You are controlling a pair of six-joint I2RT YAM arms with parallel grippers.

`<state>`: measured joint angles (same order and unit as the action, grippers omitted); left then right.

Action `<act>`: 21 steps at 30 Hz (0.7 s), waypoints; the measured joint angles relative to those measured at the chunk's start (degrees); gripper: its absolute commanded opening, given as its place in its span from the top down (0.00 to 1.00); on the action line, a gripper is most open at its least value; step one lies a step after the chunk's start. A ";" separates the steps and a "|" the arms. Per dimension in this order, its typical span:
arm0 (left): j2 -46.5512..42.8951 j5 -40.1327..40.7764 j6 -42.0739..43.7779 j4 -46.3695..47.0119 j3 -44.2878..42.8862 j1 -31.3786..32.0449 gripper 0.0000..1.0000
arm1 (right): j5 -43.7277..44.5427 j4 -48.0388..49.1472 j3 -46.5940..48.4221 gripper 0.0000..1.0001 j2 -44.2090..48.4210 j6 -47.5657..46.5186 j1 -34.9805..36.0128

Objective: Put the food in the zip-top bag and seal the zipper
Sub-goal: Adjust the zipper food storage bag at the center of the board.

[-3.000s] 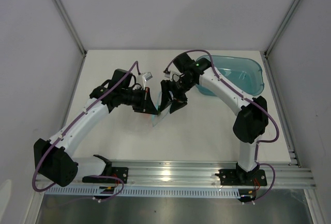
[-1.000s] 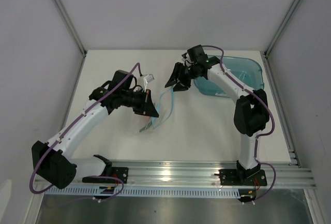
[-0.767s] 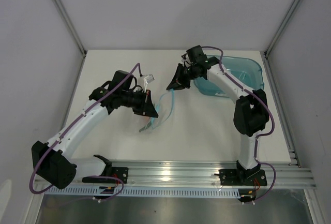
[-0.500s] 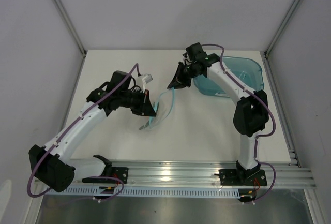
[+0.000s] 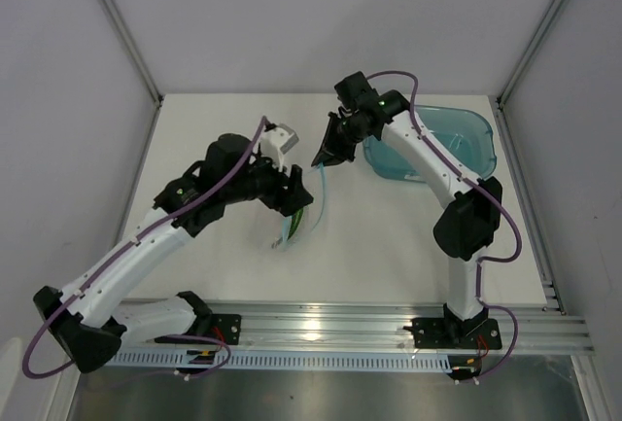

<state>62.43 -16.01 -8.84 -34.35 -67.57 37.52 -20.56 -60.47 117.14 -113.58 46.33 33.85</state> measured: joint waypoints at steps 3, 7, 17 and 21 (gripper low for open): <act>2.03 6.73 2.82 3.43 -0.50 6.03 0.16 | 0.31 -1.60 0.87 1.00 -0.20 0.09 -0.17; 6.91 13.22 5.27 5.64 -3.06 8.46 0.14 | -0.02 -3.37 4.98 1.00 -1.18 -0.04 -2.29; 16.15 25.57 9.44 7.28 -10.05 9.90 0.04 | -2.10 -3.65 5.62 1.00 -1.25 0.15 -5.55; 16.52 25.88 9.38 7.32 -10.60 10.69 0.04 | -2.84 -3.58 5.62 1.00 -1.25 0.22 -5.53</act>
<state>78.96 9.87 0.54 -27.03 -78.17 48.21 -23.40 -64.05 122.76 -114.83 46.54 28.32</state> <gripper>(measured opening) 0.964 0.086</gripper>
